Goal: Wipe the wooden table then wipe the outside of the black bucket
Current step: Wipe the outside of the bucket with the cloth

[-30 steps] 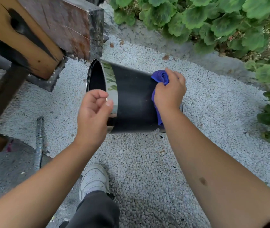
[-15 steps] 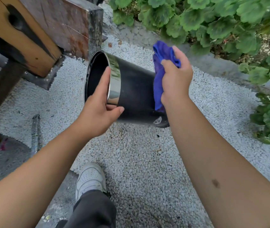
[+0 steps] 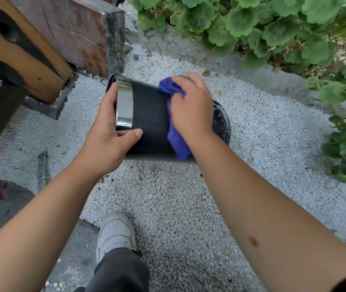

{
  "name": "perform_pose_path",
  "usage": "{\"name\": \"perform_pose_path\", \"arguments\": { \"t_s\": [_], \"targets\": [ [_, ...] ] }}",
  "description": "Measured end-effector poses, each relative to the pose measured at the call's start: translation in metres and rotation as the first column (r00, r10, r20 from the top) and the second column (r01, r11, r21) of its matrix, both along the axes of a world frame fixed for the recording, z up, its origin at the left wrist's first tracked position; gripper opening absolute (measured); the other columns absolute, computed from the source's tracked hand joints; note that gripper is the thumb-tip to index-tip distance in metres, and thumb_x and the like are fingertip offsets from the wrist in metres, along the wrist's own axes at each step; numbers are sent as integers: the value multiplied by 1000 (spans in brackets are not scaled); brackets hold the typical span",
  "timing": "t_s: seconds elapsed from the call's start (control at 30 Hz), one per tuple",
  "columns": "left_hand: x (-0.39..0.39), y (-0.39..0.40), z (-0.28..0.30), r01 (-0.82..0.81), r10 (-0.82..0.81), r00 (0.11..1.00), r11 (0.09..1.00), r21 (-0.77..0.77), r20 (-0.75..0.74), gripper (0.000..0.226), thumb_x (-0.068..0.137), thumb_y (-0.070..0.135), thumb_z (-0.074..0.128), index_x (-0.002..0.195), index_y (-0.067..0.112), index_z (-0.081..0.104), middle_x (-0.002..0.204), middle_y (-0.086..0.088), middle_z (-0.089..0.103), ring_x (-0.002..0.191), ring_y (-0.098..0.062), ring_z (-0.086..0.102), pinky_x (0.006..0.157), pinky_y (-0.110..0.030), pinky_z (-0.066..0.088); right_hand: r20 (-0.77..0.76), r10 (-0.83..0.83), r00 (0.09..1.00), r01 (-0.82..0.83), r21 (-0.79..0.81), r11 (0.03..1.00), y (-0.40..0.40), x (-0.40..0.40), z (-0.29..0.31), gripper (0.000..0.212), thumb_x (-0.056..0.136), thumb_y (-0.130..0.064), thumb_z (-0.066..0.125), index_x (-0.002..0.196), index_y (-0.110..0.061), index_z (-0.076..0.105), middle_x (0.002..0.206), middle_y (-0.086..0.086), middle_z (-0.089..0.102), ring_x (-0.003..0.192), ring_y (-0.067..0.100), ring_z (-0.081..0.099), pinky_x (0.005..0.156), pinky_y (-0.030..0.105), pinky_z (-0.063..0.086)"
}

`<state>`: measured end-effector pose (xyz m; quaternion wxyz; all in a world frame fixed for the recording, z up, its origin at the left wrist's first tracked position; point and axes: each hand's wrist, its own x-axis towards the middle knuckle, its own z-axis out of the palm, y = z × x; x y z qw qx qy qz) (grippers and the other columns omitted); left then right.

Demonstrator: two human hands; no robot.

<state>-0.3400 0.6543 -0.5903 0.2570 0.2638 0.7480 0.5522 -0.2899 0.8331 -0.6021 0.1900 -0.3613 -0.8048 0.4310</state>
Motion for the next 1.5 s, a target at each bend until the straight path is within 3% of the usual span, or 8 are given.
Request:
{"name": "perform_pose_path", "arguments": {
  "t_s": [0.23, 0.4, 0.67, 0.8, 0.93, 1.1, 1.27, 1.5],
  "targets": [
    [3, 10, 6, 0, 0, 1000, 1000, 1, 1, 94, 84, 7, 61, 159, 22, 7, 164, 9, 21, 130, 8, 46, 84, -14, 50, 108, -93, 990, 98, -41, 994, 50, 27, -29, 44, 89, -11, 46, 125, -29, 64, 145, -9, 45, 123, 4, 45, 93, 12, 26],
    [0, 19, 9, 19, -19, 1000, 1000, 0, -2, 93, 85, 8, 61, 159, 22, 7, 163, 9, 22, 125, 10, 50, 84, -12, 49, -8, -161, 987, 159, -116, 980, 59, 38, -27, 41, 93, -6, 48, 128, -20, 62, 142, -3, 50, 126, 5, 46, 90, -5, 26],
    [-5, 31, 23, -40, 40, 999, 998, 41, 5, 91, 80, -2, 62, 157, 6, 14, 148, 18, 38, 123, 17, 47, 103, -11, 37, -350, -27, 937, -25, -143, 989, -12, 0, 52, 43, 89, -3, 52, 130, -16, 59, 133, -3, 57, 110, -3, 49, 92, 3, 36],
    [-15, 34, 37, 57, -49, 996, 991, 118, -76, 65, 86, -11, 58, 146, 4, 39, 142, -9, 55, 132, -20, 52, 112, -39, 39, -286, 165, 944, -131, 134, 982, -46, -4, 56, 41, 85, -5, 57, 123, -17, 63, 136, 9, 51, 116, 26, 53, 95, 36, 47],
    [-18, 38, 36, 13, -20, 998, 993, 116, 60, 70, 81, -9, 57, 147, 0, 34, 137, -15, 58, 115, -12, 59, 99, -26, 46, -104, 203, 974, -178, 211, 961, -32, 2, 35, 50, 86, -38, 62, 133, -22, 55, 145, 6, 43, 126, 30, 45, 102, 41, 42],
    [-28, 29, 23, -402, 362, 909, 893, 203, 207, 40, 79, 5, 50, 118, 11, 53, 75, 13, 73, 72, 2, 65, 70, -16, 51, 28, 29, 999, -33, 164, 986, 12, 7, 4, 43, 92, -33, 51, 133, -24, 57, 148, 2, 41, 127, 25, 46, 103, 37, 41],
    [-3, -10, 3, 68, -69, 997, 997, -37, -38, 78, 86, 15, 61, 155, 16, 24, 138, 12, 59, 123, -7, 58, 101, -25, 47, 114, -49, 992, 39, 92, 995, 39, 11, -9, 41, 90, -23, 52, 130, -24, 60, 145, 1, 43, 127, 22, 46, 105, 29, 35],
    [3, 0, -2, 40, -76, 969, 987, -153, -236, 73, 86, 26, 62, 151, 29, 30, 116, 32, 62, 81, -5, 69, 74, -21, 54, -90, -173, 981, 175, 14, 984, 46, 18, -7, 38, 91, -6, 49, 124, -14, 66, 143, 4, 50, 126, 9, 47, 90, -7, 17]
  ]
}}
